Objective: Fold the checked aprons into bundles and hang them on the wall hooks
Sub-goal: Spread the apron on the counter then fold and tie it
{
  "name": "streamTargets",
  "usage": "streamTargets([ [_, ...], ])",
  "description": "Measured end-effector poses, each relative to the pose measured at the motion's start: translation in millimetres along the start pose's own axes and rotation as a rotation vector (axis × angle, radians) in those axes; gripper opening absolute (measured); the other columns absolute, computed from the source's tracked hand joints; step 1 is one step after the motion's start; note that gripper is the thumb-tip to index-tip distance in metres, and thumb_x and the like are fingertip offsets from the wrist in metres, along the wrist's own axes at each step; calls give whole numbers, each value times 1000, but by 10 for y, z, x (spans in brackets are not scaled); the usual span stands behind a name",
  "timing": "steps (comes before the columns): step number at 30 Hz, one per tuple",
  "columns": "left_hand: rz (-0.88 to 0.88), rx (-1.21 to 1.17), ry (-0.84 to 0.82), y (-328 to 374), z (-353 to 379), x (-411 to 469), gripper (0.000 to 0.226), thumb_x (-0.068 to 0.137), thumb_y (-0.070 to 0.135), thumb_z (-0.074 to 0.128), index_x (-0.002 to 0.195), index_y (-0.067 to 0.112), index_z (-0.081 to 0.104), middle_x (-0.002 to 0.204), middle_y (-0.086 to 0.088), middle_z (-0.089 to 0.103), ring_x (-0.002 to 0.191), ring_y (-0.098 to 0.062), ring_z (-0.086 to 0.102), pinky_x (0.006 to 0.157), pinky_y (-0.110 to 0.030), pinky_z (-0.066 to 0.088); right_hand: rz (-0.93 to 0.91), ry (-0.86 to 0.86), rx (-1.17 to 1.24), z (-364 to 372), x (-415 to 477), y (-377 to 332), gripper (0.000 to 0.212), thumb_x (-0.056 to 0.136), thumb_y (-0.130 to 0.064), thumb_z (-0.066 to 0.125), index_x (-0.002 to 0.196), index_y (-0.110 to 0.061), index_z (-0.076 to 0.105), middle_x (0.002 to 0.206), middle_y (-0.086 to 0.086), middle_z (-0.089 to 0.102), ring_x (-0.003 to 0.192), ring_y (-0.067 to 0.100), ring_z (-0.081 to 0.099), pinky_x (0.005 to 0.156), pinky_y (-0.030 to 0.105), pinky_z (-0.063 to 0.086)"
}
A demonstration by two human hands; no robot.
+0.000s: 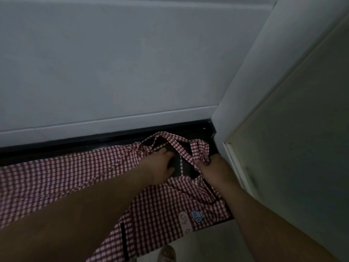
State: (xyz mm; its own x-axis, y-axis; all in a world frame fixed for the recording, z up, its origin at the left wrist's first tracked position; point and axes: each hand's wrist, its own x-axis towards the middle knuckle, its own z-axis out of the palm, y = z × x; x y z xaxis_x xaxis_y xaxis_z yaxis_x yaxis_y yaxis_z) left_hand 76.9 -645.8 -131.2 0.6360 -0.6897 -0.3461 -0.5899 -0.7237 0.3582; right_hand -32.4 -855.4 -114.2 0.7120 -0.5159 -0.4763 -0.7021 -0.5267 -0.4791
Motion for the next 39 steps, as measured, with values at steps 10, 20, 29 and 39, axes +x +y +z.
streamTargets([
  [10,-9,137,-113,-48,108,-94,74,101,63,45,163,35,17,159,-5,24,134,-31,44,105,-49,49,-140,454,120,-339,115,-359,12,106,-26,45,99,-16,48,97,9,65,82,25,56,69,34,35],
  [20,-14,64,387,-310,-70,-702,39,99,46,48,133,27,53,129,2,54,122,-21,51,107,-43,38,-452,522,-119,-126,-282,-303,41,93,-25,61,132,-18,53,124,8,58,115,27,55,96,40,49],
  [29,-546,-17,344,-1049,-212,-1149,18,105,38,48,113,27,60,113,-1,71,95,-19,63,88,-38,48,-443,-277,-324,692,-542,-546,15,101,-25,51,101,-20,66,101,-3,69,87,15,62,86,36,56],
  [39,-214,-3,579,-758,-403,-852,49,98,39,57,142,19,52,136,-8,56,124,-31,52,102,-48,42,-704,-318,-167,635,-661,-340,24,104,-28,48,109,-27,71,102,-12,70,89,2,61,86,27,54],
])
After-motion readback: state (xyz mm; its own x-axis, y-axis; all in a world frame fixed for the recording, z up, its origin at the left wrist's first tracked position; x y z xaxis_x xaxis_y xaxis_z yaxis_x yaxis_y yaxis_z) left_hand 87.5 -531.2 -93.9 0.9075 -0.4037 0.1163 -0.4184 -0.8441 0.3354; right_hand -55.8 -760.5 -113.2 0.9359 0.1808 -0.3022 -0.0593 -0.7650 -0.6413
